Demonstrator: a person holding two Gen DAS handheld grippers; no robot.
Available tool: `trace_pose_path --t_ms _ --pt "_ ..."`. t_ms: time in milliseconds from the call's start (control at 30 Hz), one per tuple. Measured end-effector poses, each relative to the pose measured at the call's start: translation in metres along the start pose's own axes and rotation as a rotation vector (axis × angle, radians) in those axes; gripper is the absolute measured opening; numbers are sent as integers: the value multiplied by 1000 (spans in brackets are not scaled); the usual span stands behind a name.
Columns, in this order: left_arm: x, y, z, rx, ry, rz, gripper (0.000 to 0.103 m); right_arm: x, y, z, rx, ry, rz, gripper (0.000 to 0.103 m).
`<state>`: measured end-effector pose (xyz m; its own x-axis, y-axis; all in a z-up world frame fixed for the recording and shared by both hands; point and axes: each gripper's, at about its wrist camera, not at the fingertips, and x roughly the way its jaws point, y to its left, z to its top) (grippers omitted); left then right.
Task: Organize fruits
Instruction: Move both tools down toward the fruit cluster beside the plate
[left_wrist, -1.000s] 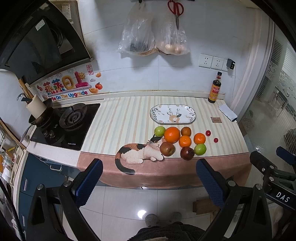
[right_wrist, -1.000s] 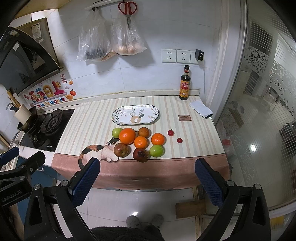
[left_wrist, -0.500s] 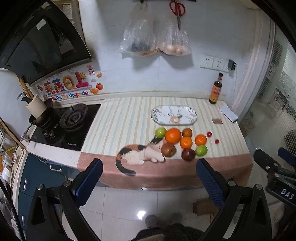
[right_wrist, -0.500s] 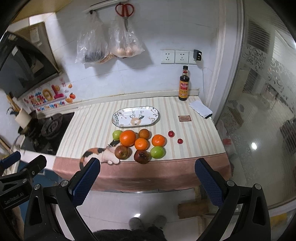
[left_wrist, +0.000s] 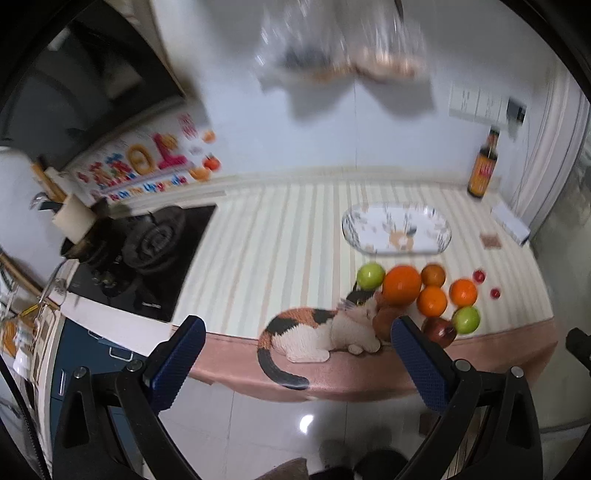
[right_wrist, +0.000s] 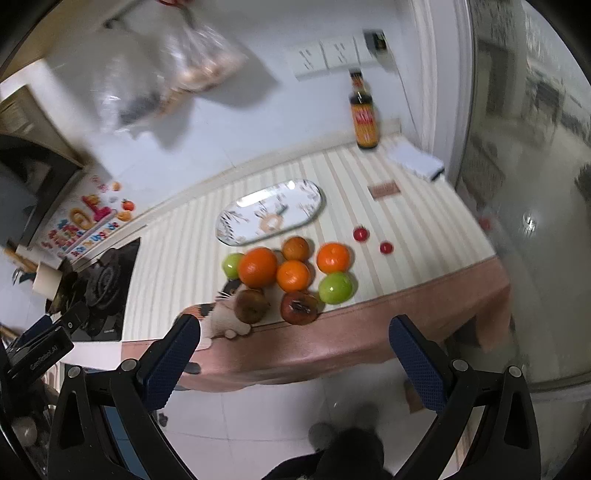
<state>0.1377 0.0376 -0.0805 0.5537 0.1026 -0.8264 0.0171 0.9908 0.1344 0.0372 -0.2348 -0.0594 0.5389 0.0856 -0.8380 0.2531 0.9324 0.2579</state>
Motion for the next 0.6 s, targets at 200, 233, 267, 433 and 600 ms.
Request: trace_pose_path --t_ms 200,233,267,433,600 --pt "81 -40 27 160 126 -22 103 87 -34 22 66 102 3 103" --pt "92 -47 31 187 143 -28 103 103 -40 26 77 121 8 103" --pt "111 -59 38 230 179 -38 103 124 -48 30 95 156 25 102" --pt "179 -112 65 368 332 -93 103 211 -79 45 145 303 73 101" --pt "235 -166 76 525 433 -93 103 277 -104 51 199 408 107 101"
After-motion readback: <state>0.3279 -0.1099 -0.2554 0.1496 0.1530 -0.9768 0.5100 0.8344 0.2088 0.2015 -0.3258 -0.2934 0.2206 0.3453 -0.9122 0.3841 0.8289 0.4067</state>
